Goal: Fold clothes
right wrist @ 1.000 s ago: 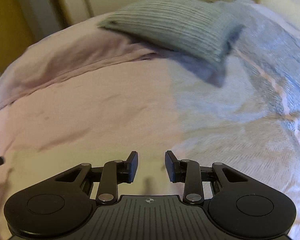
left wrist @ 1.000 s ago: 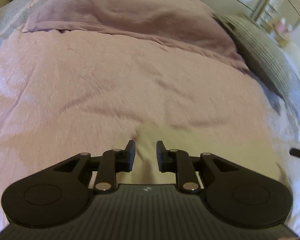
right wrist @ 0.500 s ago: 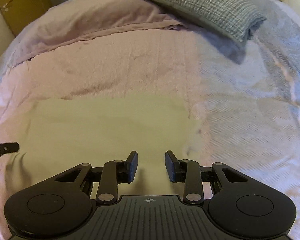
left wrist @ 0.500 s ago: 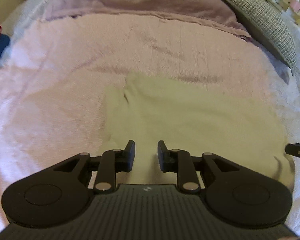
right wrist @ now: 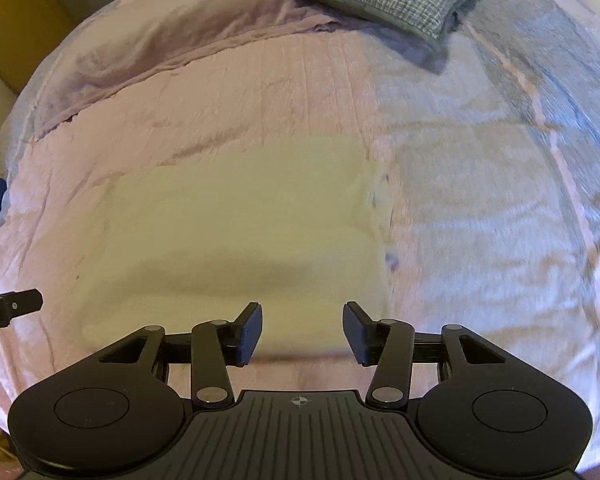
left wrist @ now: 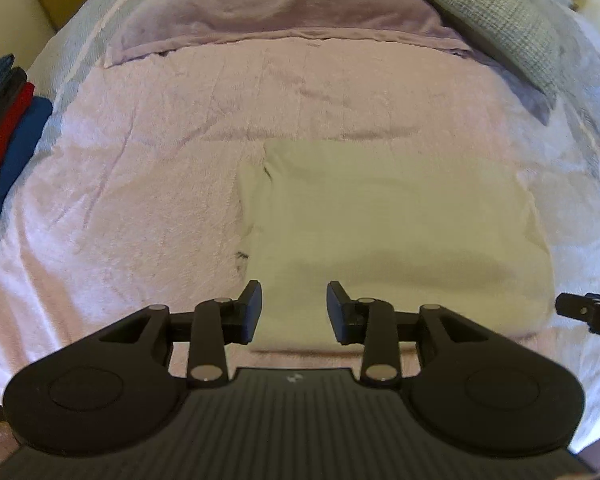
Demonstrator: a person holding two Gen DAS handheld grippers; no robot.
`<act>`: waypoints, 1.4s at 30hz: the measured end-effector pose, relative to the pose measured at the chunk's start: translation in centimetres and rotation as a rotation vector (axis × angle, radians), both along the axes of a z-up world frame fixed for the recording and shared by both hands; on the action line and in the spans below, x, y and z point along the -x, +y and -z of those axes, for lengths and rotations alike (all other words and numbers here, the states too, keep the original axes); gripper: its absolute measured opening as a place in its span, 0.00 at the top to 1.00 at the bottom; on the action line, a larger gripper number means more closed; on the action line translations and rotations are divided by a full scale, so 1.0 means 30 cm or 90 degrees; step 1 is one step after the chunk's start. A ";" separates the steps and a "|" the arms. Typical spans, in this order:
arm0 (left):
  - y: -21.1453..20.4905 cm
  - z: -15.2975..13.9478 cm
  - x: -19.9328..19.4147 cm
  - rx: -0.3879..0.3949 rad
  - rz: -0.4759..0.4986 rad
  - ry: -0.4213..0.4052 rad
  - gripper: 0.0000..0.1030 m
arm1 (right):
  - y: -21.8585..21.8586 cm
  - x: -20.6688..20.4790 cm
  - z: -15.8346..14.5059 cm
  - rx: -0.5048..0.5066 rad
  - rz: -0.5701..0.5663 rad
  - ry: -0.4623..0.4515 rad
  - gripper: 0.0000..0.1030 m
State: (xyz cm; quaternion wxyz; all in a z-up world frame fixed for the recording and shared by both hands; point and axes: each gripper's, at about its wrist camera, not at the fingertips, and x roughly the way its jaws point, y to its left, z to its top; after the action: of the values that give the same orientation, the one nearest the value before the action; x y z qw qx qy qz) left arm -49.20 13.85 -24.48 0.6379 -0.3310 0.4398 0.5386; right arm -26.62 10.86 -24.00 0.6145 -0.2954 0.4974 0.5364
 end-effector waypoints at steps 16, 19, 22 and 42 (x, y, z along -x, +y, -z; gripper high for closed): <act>-0.193 -0.199 0.130 -0.043 0.059 -0.021 0.65 | -0.196 0.186 -0.210 -0.041 0.043 -0.011 0.52; -0.217 -0.217 0.139 -0.051 0.065 -0.027 0.65 | -0.226 0.195 -0.218 -0.042 0.046 -0.012 0.53; -0.235 -0.230 0.151 -0.058 0.069 -0.032 0.65 | -0.247 0.203 -0.224 -0.040 0.047 -0.014 0.52; -0.308 -0.232 0.175 -0.046 0.091 -0.030 0.64 | -0.307 0.242 -0.260 -0.049 0.033 -0.019 0.52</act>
State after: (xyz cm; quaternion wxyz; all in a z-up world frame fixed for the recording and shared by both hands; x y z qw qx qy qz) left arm -54.44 4.61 -17.53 0.6964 -0.2877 0.4275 0.4995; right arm -33.89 1.66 -16.19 0.6464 -0.2664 0.4751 0.5343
